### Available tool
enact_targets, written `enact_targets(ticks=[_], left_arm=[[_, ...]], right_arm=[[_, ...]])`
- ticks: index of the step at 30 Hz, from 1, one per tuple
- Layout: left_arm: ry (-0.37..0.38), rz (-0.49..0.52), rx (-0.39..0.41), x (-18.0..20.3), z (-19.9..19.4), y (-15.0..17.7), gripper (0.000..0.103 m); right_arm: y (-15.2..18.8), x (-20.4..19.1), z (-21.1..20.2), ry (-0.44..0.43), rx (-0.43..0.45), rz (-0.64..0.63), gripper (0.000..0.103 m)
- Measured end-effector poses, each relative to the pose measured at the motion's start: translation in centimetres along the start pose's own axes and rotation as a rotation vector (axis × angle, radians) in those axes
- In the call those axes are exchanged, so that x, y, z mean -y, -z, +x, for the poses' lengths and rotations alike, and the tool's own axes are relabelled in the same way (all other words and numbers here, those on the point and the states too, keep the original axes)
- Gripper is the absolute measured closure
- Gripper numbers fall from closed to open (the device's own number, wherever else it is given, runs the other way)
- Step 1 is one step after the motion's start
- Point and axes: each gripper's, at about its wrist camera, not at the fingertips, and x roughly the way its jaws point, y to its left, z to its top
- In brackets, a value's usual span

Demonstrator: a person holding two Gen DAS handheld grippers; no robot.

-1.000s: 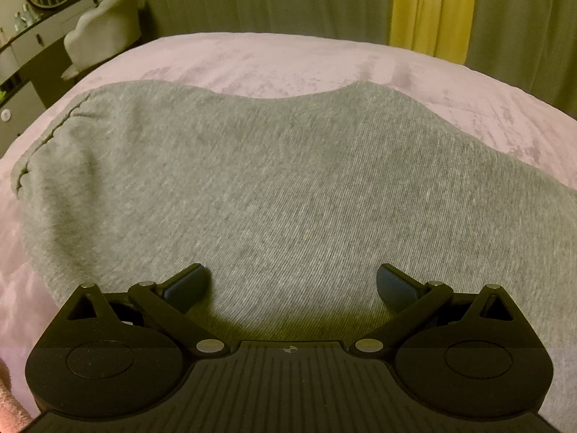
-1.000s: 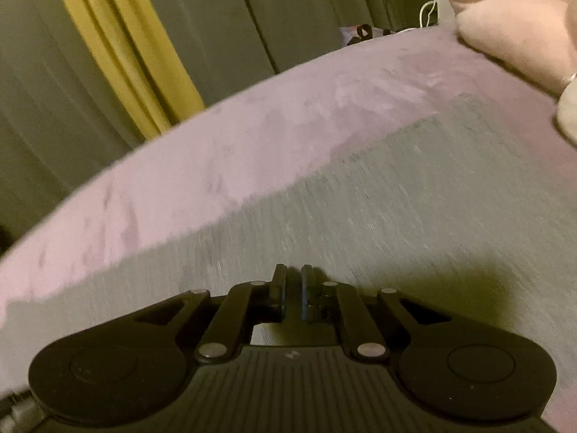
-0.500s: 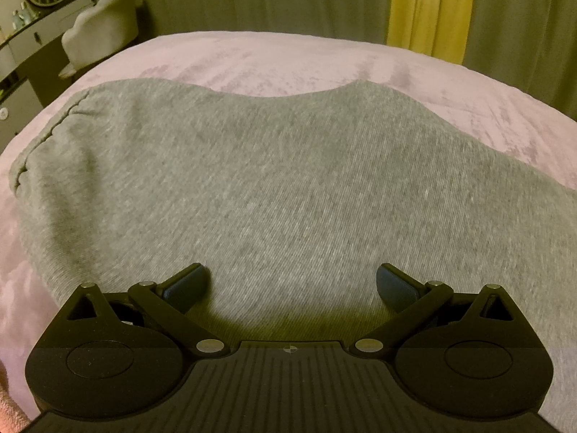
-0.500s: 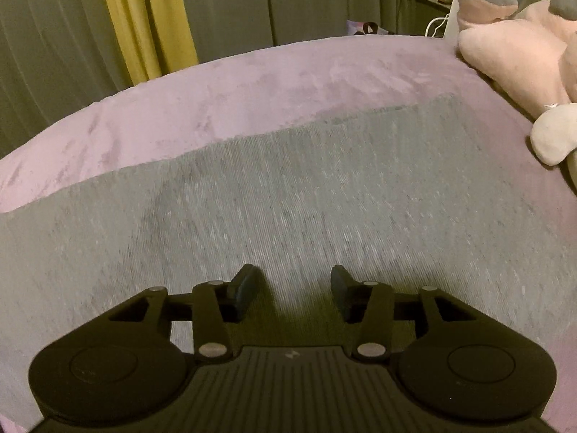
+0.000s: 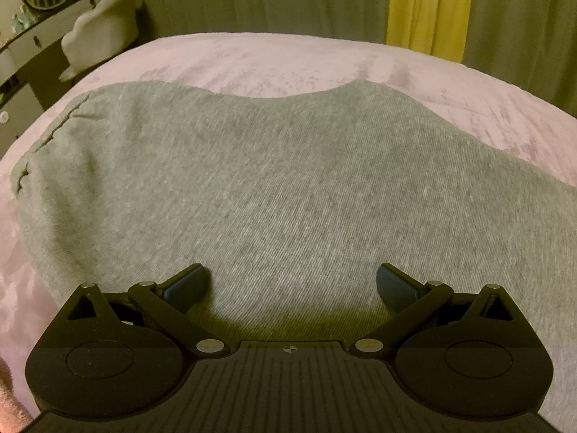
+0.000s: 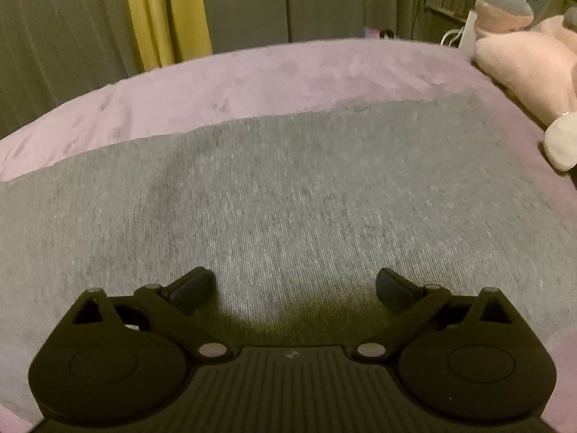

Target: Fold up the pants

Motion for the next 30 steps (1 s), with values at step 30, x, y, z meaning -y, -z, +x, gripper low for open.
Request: enact_targets(ticks=[30], left_arm=[[0.131,0.004,0.016,-2.1,3.6,-11.3,0.000]], right_arm=[[-0.3,3.5,-1.0,-0.042,-0.012,0.148,0.004]])
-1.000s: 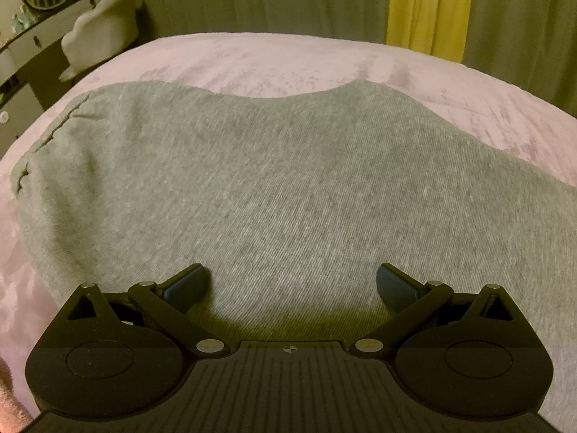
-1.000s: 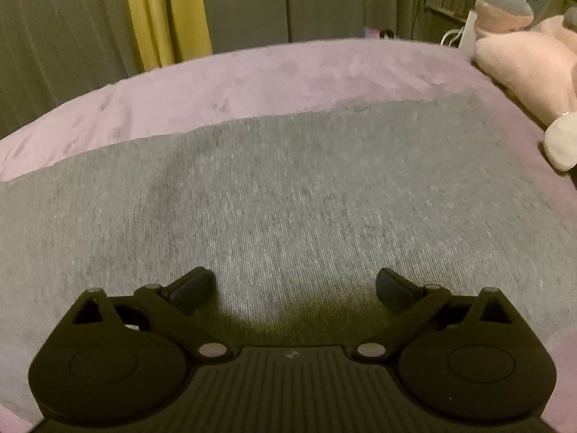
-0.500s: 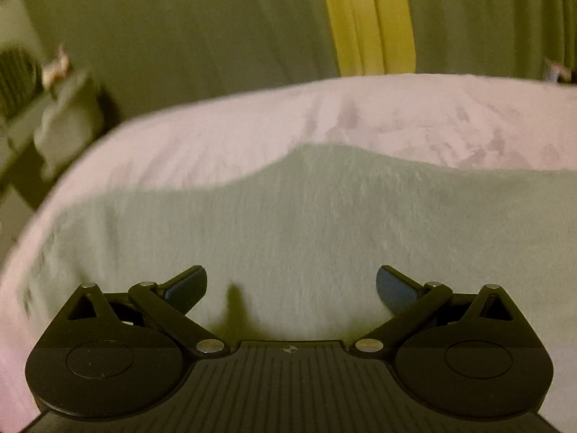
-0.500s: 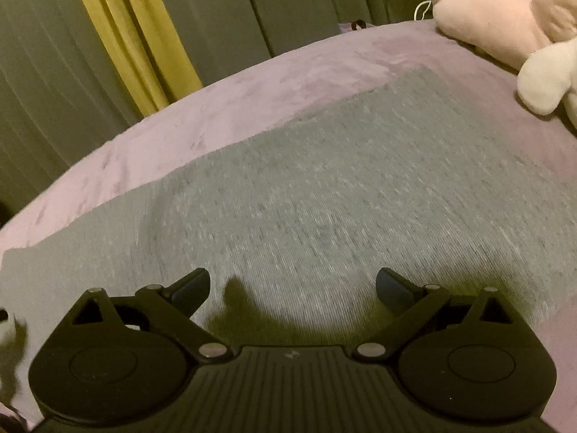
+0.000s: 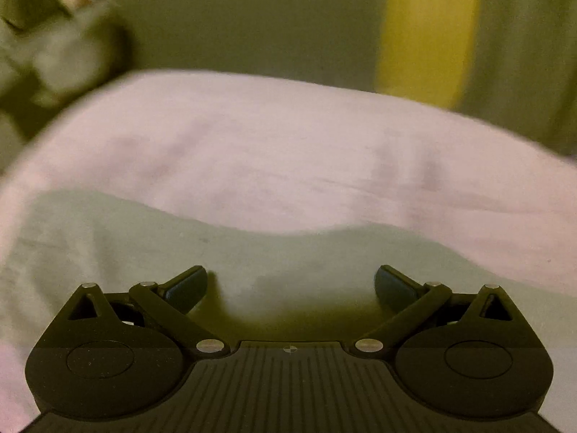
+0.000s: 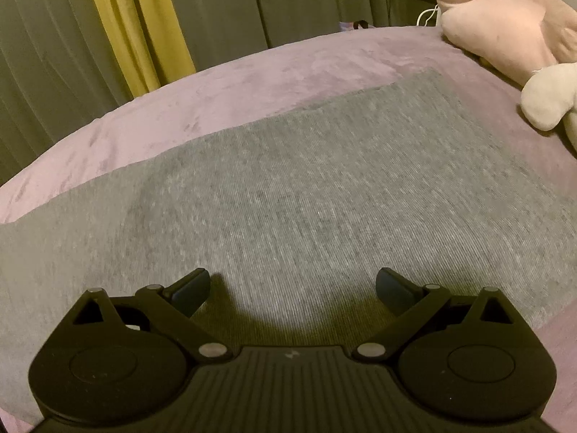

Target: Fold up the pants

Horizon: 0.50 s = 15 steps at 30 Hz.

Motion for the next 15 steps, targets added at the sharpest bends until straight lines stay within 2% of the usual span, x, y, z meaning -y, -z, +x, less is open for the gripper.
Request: enact_targets(ticks=[1,3,6,7,10,13,15], left_arm=[[0.032,0.005,-0.006,0.5,-0.4,0.4,0.000],[0.041,0.062,-0.004,2.3,-0.6,1.1,0.000],[-0.046,0.202,0.019,5.9,0.7,2.2,0.000],[-0.066,0.219,0.016,6.3,1.3,2.6,0.000],[0.000,0.106,-0.001,4.5,2.1,1.6,0.000],[-0.035,-0.021,-0.004,-0.1,2.5,0.1,0.000],[-0.029,-0.062,-0.025,-3.2,1.9,-0.2,0.000]], right_arm=[[0.0,0.1,0.0,-0.002,0.003,0.008,0.004],[-0.1,0.2,0.2,-0.004,0.007,0.014,0.004],[0.0,0.1,0.3,0.002,0.005,0.002,0.004],[0.0,0.1,0.4,0.001,0.005,0.001,0.004],[0.0,0.4,0.2,-0.009,0.008,0.014,0.004],[0.0,0.6,0.1,-0.018,0.011,0.027,0.004],[0.0,0.6,0.1,-0.020,0.012,0.030,0.004]])
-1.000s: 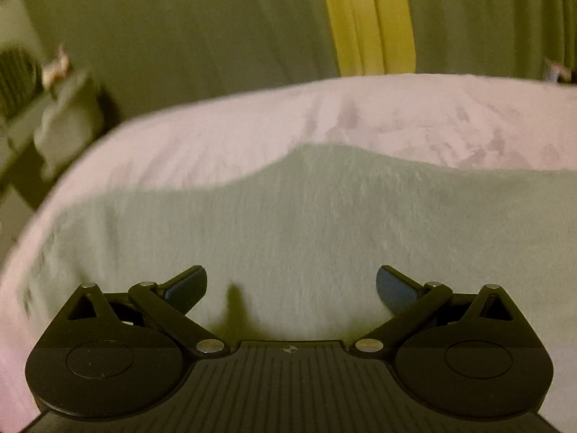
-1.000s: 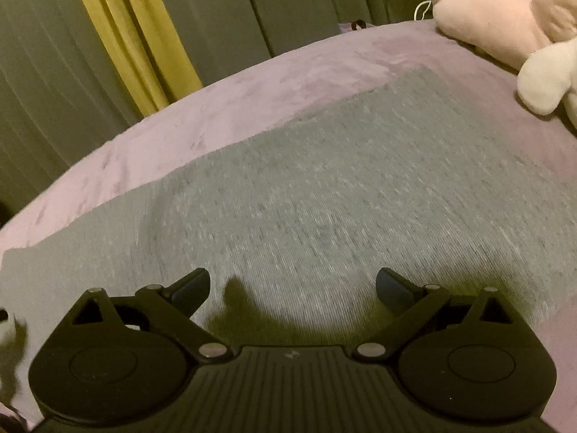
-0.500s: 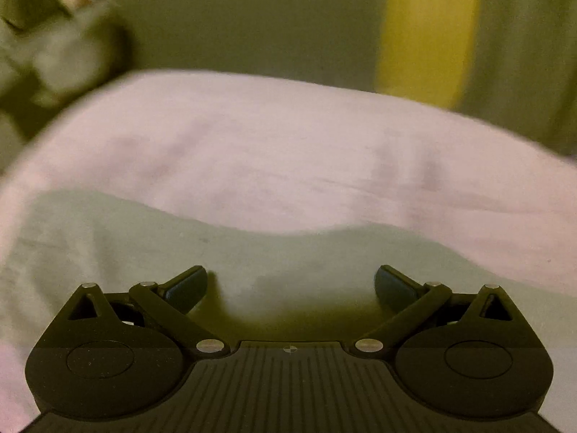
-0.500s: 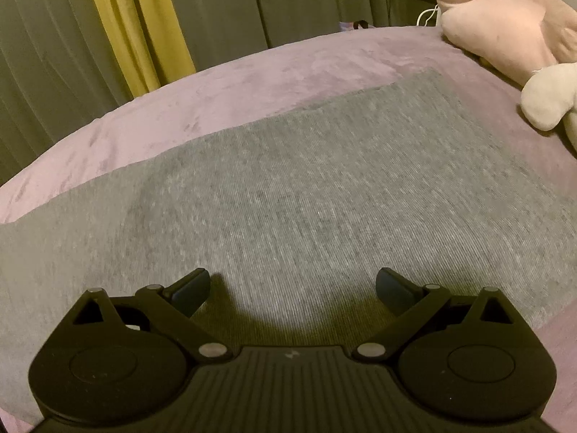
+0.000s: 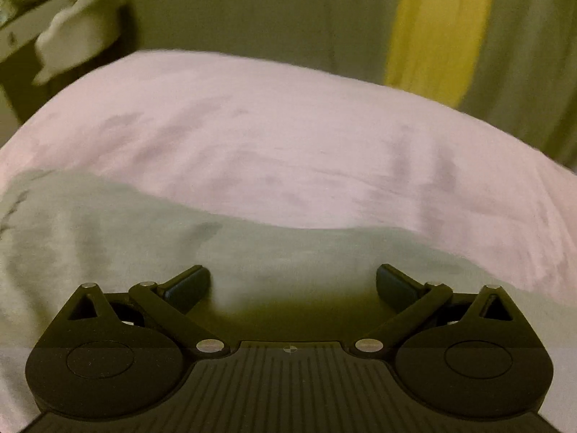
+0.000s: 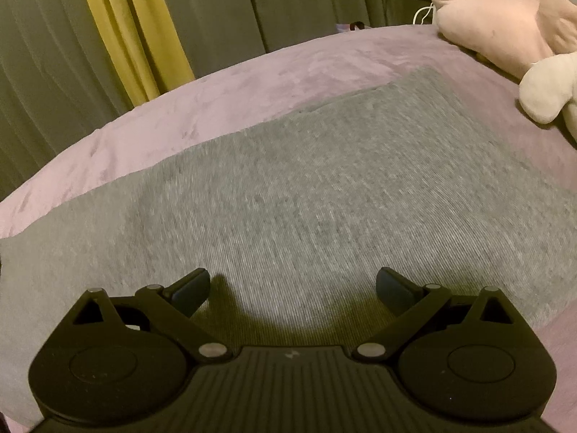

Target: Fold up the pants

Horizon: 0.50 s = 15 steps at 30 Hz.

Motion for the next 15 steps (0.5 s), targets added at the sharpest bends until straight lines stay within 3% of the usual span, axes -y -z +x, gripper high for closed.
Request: enact_targets(ticks=[4,7,12,15], left_arm=[[0.079,0.123,-0.051,-3.8,-1.8,2.1,0.000],[-0.027,0.192,-0.039,-6.0,-1.3,4.8,0.000],[-0.161,0.110,0.014,-9.2,-3.1,5.0,0.000],[-0.133,0.181,0.092,-6.7,-6.7,5.1,0.000]], right_arm=[[0.1,0.0,0.0,0.000,0.003,0.003,0.004],[0.0,0.0,0.1,0.002,0.005,0.005,0.004],[-0.3,-0.3,-0.4,0.015,0.005,0.010,0.005],[0.0,-2.3,-1.7,-0.024,0.035,-0.010,0.005]])
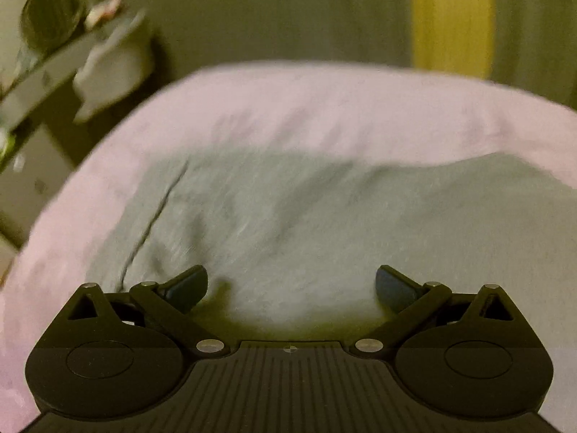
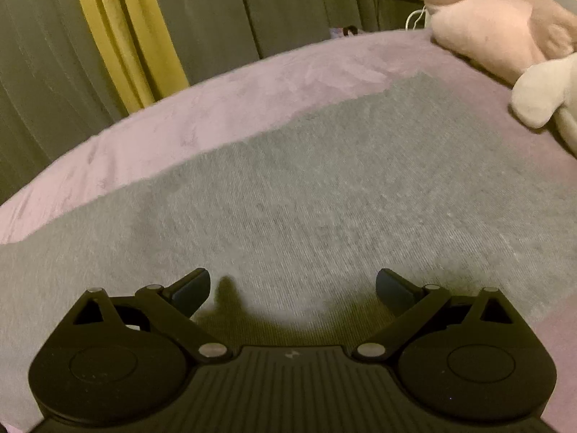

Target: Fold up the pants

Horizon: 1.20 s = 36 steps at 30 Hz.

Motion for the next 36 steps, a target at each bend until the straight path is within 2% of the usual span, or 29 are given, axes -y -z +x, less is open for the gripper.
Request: enact_targets(ticks=[3,6,7,9,11,12,14,15,16,18,19,23,25,27,29,32,34,36], left_arm=[[0.108,0.022,0.071,3.4,-3.9,0.3,0.000],[0.258,0.011,0.002,7.3,-4.9,1.1,0.000],[0.286,0.024,-0.038,8.6,-4.7,1.7,0.000],[0.263,0.077,-0.098,11.0,-3.9,3.1,0.000],[0.178,0.141,-0.147,12.5,-2.6,4.3,0.000],[0.154,0.145,-0.163,12.8,-2.3,4.5,0.000],[0.168,0.081,-0.149,11.8,-2.4,4.5,0.000],[0.162,0.042,-0.143,11.3,-2.3,4.3,0.000],[0.150,0.007,-0.147,10.8,-1.9,4.3,0.000],[0.145,-0.050,-0.161,9.9,-1.1,4.2,0.000],[0.146,-0.068,-0.153,9.7,-1.1,4.1,0.000],[0.154,-0.062,-0.129,10.1,-1.5,4.0,0.000],[0.154,-0.057,-0.124,10.1,-1.9,4.1,0.000],[0.163,-0.063,-0.124,9.9,-2.0,4.2,0.000],[0.168,-0.074,-0.128,9.9,-1.6,4.3,0.000],[0.166,-0.083,-0.127,9.9,-1.5,4.2,0.000],[0.163,-0.082,-0.125,10.0,-1.4,4.2,0.000],[0.160,-0.078,-0.127,10.1,-1.3,4.2,0.000]], right_arm=[[0.7,-3.8,-0.4,-0.112,-0.022,-0.092,0.005],[1.5,-5.9,0.9,-0.335,-0.160,-0.079,0.005],[1.7,-6.0,1.3,-0.357,-0.186,-0.065,0.005],[1.4,-5.1,1.7,-0.352,-0.180,-0.071,0.005],[0.5,-2.8,1.9,-0.312,-0.152,-0.059,0.005],[-0.2,-1.3,2.1,-0.252,-0.130,-0.058,0.005],[-1.9,1.8,2.5,-0.045,-0.079,-0.038,0.005],[-2.5,2.7,2.5,0.008,-0.070,-0.033,0.005],[-3.3,3.3,2.3,0.008,-0.060,-0.026,0.005],[-4.0,2.7,1.4,-0.087,-0.027,-0.022,0.005],[-4.1,1.4,1.1,-0.172,-0.021,-0.046,0.005],[-3.0,-4.0,2.5,-0.435,-0.082,-0.186,0.005],[-2.4,-5.5,4.1,-0.501,-0.104,-0.243,0.005],[-2.4,-5.7,6.2,-0.471,-0.113,-0.289,0.005],[-3.3,-3.9,7.2,-0.463,-0.048,-0.312,0.006],[-5.7,0.1,7.8,-0.427,-0.018,-0.266,0.006],[-7.4,2.6,8.1,-0.263,0.010,-0.263,0.006],[-8.8,6.2,8.6,-0.178,0.018,-0.218,0.006]])
